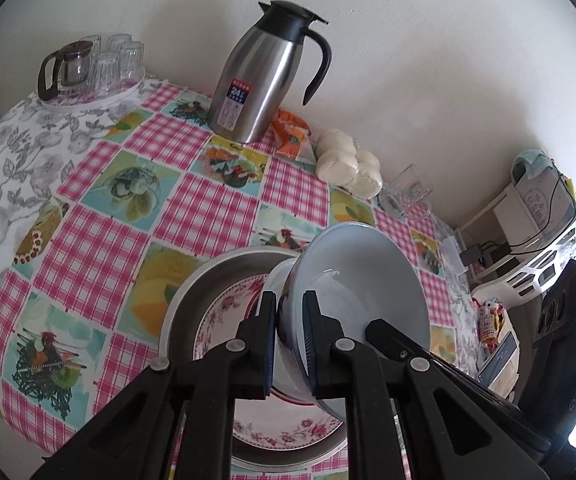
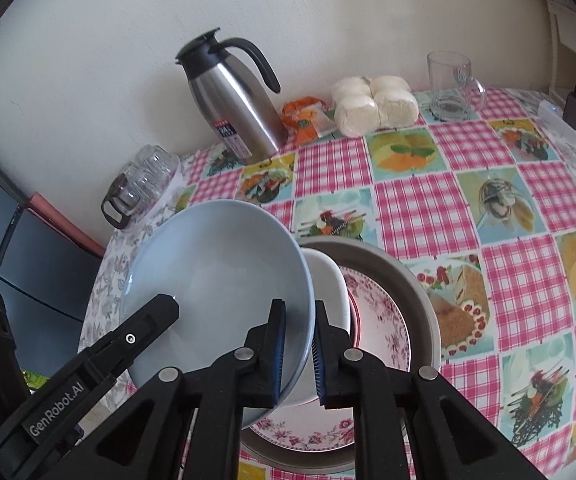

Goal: Organize plates and bowls
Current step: 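Lower the white round bowl into the square bowl in the basin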

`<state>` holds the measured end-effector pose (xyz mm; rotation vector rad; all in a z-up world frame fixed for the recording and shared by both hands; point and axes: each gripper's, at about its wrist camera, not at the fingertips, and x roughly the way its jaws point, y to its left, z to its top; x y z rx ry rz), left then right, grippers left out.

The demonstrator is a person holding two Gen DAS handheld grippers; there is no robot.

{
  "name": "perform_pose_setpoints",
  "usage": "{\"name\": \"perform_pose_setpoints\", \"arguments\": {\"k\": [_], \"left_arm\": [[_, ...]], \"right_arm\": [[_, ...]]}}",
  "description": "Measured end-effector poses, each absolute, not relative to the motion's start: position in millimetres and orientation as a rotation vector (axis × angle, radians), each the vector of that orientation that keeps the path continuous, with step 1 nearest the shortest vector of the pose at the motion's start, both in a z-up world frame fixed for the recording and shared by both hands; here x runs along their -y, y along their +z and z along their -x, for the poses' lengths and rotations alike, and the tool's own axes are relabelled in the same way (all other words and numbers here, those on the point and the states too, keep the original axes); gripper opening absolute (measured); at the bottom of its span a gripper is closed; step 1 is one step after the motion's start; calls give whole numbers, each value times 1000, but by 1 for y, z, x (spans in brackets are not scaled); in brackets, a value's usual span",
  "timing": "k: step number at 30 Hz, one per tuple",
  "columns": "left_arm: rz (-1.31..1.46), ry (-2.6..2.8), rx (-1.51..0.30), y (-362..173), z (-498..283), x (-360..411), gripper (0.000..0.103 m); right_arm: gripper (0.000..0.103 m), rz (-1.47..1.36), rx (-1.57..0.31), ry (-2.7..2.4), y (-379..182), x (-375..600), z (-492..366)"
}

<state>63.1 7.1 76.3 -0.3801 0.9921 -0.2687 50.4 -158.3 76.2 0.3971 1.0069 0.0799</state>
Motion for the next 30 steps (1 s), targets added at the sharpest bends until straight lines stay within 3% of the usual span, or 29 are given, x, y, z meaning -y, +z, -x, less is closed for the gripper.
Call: {"name": "perform_pose_setpoints", "arguments": {"k": [30], "left_arm": [[453,-273,-1027,60,-72,-17,12]], "right_arm": [[19,-353,-1050,56,69,157,-57]]}}
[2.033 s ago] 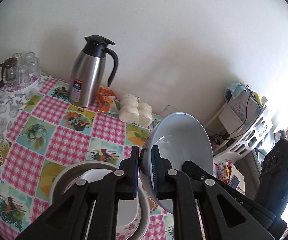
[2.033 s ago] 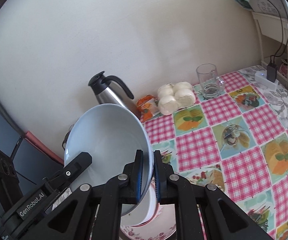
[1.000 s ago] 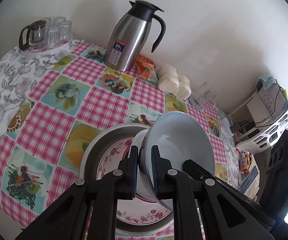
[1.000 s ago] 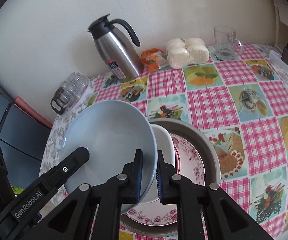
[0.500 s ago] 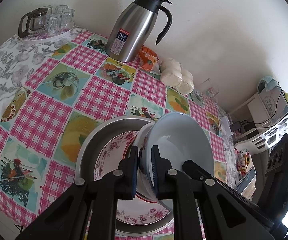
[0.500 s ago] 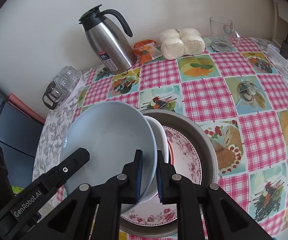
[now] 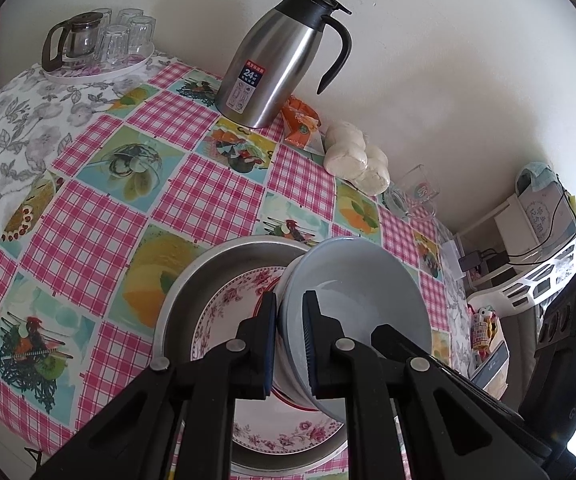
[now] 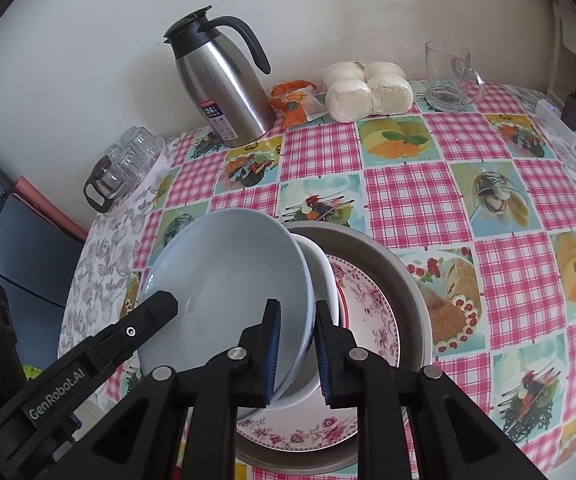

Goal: Organize plates and bowls
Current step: 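Lower the white round bowl into the square bowl in the basin, then open both tools and lift them away from the round bowl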

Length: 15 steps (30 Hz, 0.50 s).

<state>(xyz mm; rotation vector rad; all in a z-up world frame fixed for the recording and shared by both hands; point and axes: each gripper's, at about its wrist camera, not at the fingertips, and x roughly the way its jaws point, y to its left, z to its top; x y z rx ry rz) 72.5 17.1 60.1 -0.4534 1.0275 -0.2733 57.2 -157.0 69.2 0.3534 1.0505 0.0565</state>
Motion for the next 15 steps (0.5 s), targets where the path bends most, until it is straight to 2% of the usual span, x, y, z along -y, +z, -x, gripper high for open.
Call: {"name": "perform_pose_setpoints", "arguments": {"k": [10,15], "left_arm": [[455,-276,-1023,61,-72,-17,12],[457,-291,-1014,64,-71,-15,11]], "right_arm": [[21,-383,-1035,63,74,165,-55],[29,-356,-986,13,86,175,-51]]}}
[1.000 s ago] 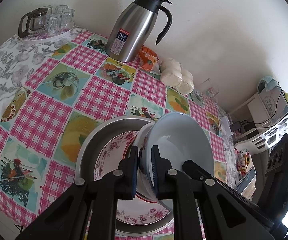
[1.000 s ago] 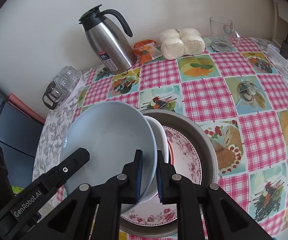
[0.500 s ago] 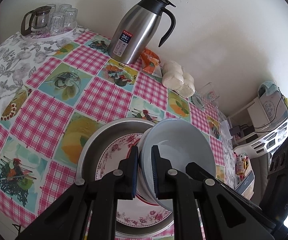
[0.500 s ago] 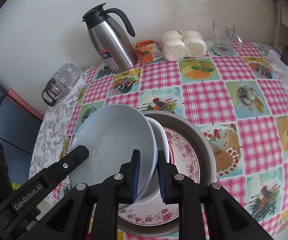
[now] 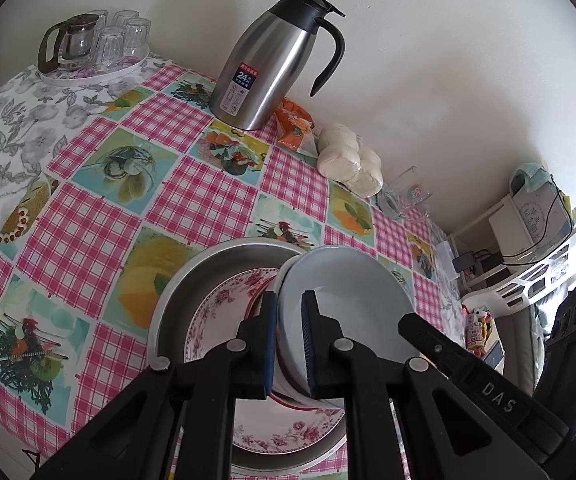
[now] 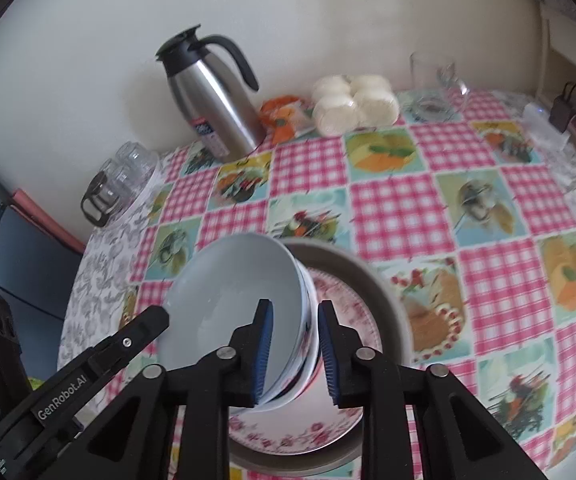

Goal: Organize plates and bowls
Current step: 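Open both tools and lift them away from the round bowl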

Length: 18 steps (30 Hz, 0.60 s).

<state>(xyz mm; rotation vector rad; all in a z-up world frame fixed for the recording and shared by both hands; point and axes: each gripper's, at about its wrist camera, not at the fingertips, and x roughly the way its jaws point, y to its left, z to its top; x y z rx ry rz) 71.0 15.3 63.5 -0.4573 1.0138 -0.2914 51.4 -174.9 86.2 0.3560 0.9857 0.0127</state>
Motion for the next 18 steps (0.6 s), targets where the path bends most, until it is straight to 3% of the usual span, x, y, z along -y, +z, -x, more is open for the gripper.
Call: {"name": "perform_pose_setpoints", "arguments": {"k": [11,14,18], "left_arm": [[450,-287,-995,70,-69,-14,11],[441,-287,-987,74,-68,-13,11],[446,-285,-987,73,-68,-13,11]], "right_arm": [[29,-407,-1016,25,70,188,-56],[21,-432,-1032,66,63,187,-58],[20,-425,-1043,76,61,182,-59]]}}
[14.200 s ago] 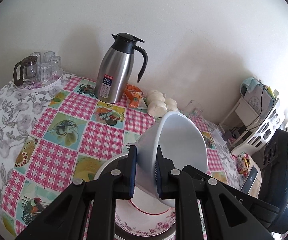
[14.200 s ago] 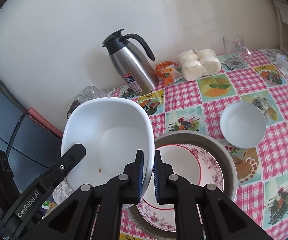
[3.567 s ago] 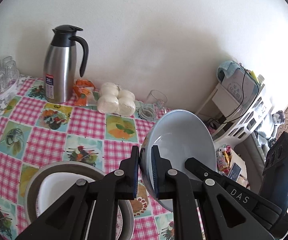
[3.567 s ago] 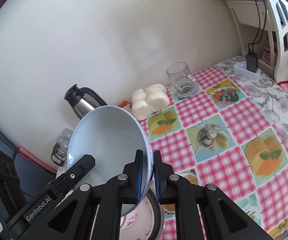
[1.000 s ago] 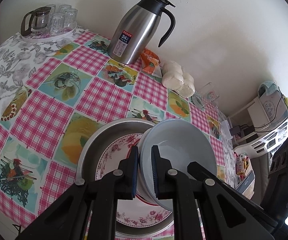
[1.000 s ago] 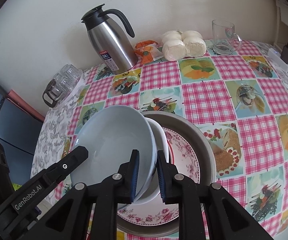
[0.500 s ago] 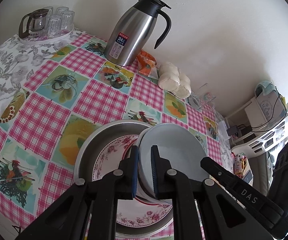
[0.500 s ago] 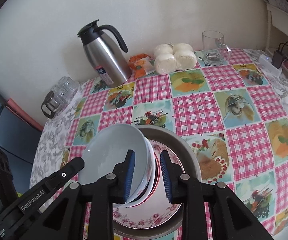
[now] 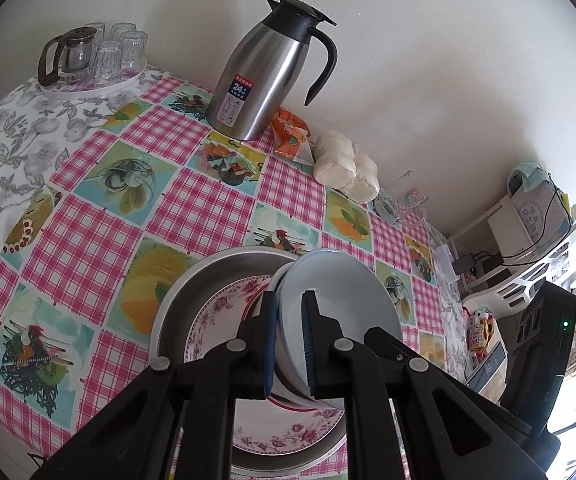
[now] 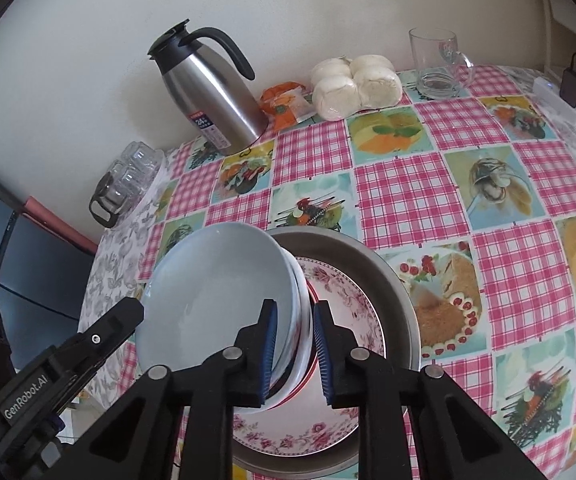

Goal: Organize plates and bowls

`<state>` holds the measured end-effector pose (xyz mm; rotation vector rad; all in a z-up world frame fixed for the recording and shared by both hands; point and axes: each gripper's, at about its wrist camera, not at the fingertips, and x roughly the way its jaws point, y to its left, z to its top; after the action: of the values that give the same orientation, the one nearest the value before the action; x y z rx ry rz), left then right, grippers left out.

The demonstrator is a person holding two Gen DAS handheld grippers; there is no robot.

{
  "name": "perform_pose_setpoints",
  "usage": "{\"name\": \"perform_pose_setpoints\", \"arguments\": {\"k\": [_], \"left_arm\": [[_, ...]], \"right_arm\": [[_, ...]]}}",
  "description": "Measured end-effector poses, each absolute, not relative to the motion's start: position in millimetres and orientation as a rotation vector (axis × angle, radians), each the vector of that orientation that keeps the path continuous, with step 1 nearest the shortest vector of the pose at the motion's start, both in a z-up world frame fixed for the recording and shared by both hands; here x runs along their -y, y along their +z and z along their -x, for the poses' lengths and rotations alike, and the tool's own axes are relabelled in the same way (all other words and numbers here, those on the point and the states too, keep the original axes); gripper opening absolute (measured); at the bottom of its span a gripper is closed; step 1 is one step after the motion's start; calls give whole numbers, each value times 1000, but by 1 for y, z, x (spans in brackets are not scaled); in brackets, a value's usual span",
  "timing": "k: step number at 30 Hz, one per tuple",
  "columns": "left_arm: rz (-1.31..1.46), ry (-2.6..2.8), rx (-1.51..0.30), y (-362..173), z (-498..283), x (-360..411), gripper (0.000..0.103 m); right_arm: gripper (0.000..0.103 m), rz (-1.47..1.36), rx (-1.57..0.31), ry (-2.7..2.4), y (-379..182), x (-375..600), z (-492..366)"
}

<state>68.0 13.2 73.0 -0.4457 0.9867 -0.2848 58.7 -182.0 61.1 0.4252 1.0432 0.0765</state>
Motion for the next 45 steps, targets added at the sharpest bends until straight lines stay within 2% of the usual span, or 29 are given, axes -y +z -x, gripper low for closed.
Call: {"name": "perform_pose_setpoints", "arguments": {"k": [7,8,10,11,13,15,19,21,23,26,27,29,45], "left_arm": [[451,-243,-985,72,-67,-17,11],[446,-232,-982,73,-67,-17,12],[439,-214,-976,75,-67,-20,13],[432,-201,-974,76,-67,-21,14],[409,-166,-968,77,-67,-22,24],[389,-126,-967,77,-66,-24,44],[360,-81,-981,73,-69,-27,59],[336,-53,-990,70,-69,-27,76],[315,-26,-992,68,-69,-27,83],[296,7,-978,67,-67,-28,86],[290,23,-973,67,-66,-28,92],[280,47,-965,66,-65,-30,97],[189,72,-950,68,-48,-20,97]], "right_arm": [[22,-371,-1046,49,67,178,-58],[26,-361,-1043,43,69,178,-57],[45,-341,-1035,35,73,177,-57],[60,-327,-1030,32,75,177,-56],[61,-296,-1012,24,80,176,-55],[65,-276,-1002,11,83,175,-54],[73,-235,-986,-14,86,174,-53],[82,-226,-985,-15,85,174,-53],[87,-224,-988,-16,84,175,-53],[103,-202,-986,-28,82,177,-51],[103,-192,-979,-34,82,178,-50],[103,-187,-970,-38,82,181,-48],[103,-154,-926,-47,84,191,-18]]}}
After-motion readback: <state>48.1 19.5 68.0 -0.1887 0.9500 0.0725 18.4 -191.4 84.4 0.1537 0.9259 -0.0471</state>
